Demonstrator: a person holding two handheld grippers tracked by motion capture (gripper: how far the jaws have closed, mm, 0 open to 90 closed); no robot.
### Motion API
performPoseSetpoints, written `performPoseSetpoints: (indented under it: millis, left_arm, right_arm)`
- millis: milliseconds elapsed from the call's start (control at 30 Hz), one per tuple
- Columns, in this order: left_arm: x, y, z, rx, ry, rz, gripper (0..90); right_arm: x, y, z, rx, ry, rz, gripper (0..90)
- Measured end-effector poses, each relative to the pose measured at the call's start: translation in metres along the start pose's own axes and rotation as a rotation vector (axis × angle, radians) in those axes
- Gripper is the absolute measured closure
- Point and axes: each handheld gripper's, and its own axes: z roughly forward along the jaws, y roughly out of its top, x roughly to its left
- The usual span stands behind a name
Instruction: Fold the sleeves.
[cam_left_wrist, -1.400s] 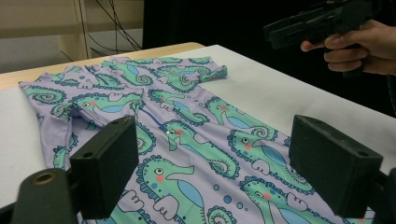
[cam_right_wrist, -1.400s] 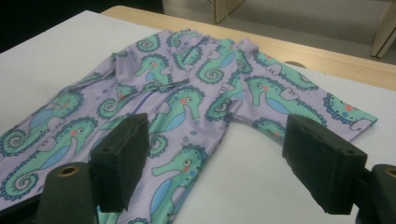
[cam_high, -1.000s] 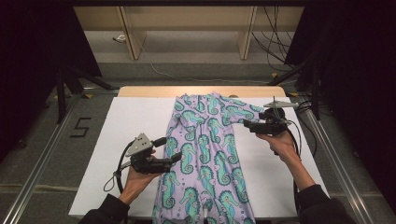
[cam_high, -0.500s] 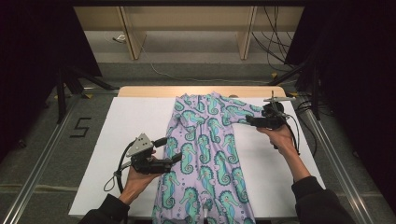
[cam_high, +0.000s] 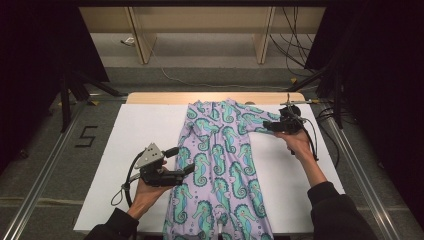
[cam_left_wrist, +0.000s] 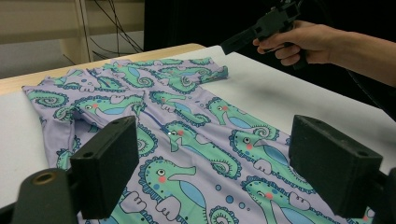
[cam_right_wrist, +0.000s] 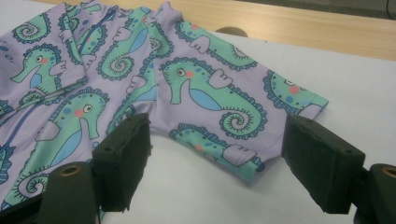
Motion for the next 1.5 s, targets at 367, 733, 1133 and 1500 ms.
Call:
performPoseSetpoints:
  millis: [367,733,1133,1500]
  left_arm:
    - [0.001,0.000,-0.001,-0.005,0.007,-0.002,15.6]
    - [0.000,0.000,-0.001,-0.005,0.003,0.004,15.6]
    - [0.000,0.000,-0.001,0.001,-0.002,0.005,15.6]
    - [0.000,-0.001,0.000,0.004,-0.004,0.003,15.6]
  right_arm:
    - [-0.006,0.003,0.021,0.051,-0.032,0.012,25.9]
    - [-0.021,0.004,0.038,0.077,-0.059,0.060,27.6]
    - [-0.030,0.005,0.049,0.136,-0.076,0.105,29.3]
    - [-0.035,0.003,0.060,0.181,-0.106,0.094,36.1]
